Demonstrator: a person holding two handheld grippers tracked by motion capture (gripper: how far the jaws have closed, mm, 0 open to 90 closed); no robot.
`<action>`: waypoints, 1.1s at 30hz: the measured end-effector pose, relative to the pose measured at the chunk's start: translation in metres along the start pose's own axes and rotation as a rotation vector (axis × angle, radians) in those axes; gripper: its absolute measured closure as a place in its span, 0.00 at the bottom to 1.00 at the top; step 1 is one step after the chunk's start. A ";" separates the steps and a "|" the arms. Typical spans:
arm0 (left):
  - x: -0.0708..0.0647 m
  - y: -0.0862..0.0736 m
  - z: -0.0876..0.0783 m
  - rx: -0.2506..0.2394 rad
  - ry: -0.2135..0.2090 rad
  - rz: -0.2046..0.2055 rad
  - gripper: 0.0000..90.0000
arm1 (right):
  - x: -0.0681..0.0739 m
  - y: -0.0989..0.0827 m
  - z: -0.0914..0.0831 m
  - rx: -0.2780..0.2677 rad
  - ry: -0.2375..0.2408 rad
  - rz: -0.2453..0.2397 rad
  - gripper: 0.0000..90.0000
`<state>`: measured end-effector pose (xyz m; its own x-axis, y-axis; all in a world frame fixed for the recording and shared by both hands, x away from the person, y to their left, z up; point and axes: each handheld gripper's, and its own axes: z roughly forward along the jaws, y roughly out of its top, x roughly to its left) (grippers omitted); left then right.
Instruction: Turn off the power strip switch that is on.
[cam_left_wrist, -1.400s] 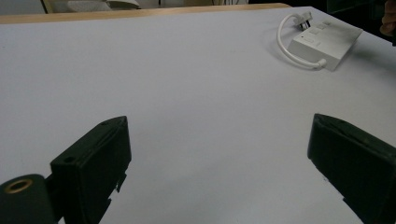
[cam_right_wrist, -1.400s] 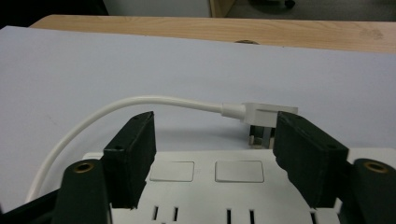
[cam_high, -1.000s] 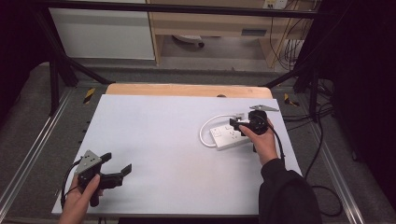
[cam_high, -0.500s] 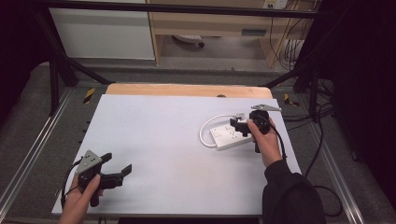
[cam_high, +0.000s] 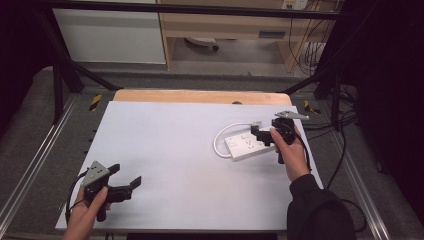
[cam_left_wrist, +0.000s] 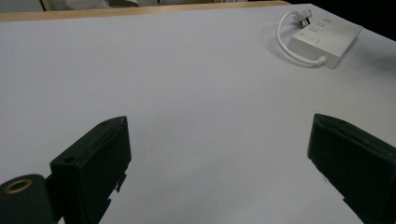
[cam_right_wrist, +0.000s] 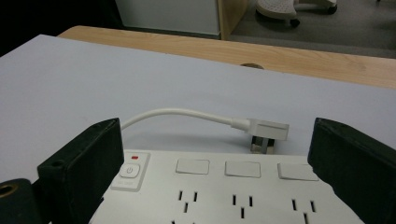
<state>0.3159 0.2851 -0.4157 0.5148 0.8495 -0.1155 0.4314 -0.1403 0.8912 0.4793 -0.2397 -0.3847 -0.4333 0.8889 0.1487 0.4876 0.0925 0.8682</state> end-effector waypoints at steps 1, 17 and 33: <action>0.000 0.000 0.000 0.000 0.000 0.000 0.07 | 0.000 0.000 -0.002 -0.001 -0.001 0.001 0.04; 0.000 0.000 0.000 0.001 0.001 0.000 0.07 | -0.001 -0.002 -0.028 -0.033 -0.023 -0.022 0.05; 0.000 0.000 0.000 -0.002 0.006 -0.004 0.06 | -0.003 -0.015 -0.051 -0.057 -0.020 -0.021 0.05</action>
<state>0.3158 0.2857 -0.4157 0.5083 0.8533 -0.1165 0.4318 -0.1354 0.8918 0.4345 -0.2662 -0.3740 -0.4271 0.8960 0.1213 0.4343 0.0856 0.8967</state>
